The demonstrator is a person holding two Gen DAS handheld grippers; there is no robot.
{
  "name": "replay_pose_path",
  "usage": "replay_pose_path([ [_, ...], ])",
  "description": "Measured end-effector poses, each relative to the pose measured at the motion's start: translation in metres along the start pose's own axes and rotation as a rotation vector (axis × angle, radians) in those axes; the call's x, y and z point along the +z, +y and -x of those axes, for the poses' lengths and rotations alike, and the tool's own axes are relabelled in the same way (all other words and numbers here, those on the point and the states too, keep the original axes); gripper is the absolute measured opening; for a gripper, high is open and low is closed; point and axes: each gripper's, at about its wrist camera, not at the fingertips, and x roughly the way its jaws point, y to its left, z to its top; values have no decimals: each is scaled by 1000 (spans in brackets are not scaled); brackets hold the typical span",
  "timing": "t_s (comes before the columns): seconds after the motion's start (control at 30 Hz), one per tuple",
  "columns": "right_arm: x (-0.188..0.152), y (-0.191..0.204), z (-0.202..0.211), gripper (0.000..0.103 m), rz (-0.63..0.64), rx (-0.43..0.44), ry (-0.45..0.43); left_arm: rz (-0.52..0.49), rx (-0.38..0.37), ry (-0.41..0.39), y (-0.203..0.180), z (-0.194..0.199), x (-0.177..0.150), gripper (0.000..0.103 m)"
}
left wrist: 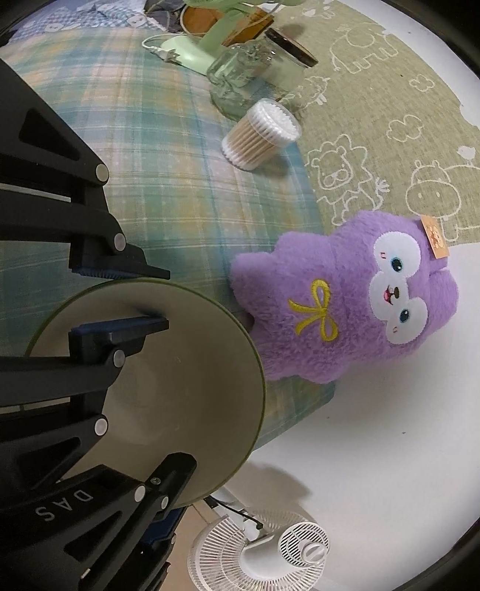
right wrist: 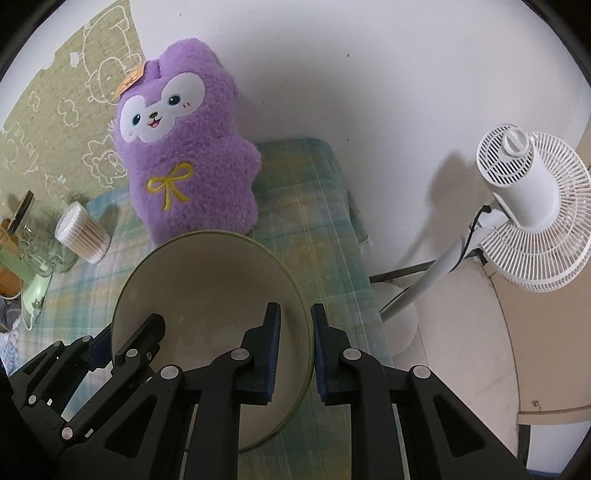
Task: Organize plates and bowls
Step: 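Grasp the bowl rim with both grippers and lift it, then carry the held bowl back toward the white plate stack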
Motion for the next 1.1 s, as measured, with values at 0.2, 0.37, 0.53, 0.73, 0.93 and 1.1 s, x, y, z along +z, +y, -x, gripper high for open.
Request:
replay_pose_path([
  [0.2,-13,3,11,20,6,-5,21,12,5,23,-3,9,-14,16],
  [0.37,-23,4,26,20,2,-11,18,18,2,22,-3,23,-23,16],
  [0.53,-29,6,49,20,4,-23,-2,29,-15,2,1,43,-29,16],
  [0.73,-39,8,80,20,-1,-30,-29,27,-23,-25,4,70,-37,16],
  [0.93,-51,16,111,20,-3,-38,-53,30,-32,-50,10,99,-48,16],
  [1.1,-63,24,139,20,-10,-49,-80,26,-46,-75,19,124,-57,16],
])
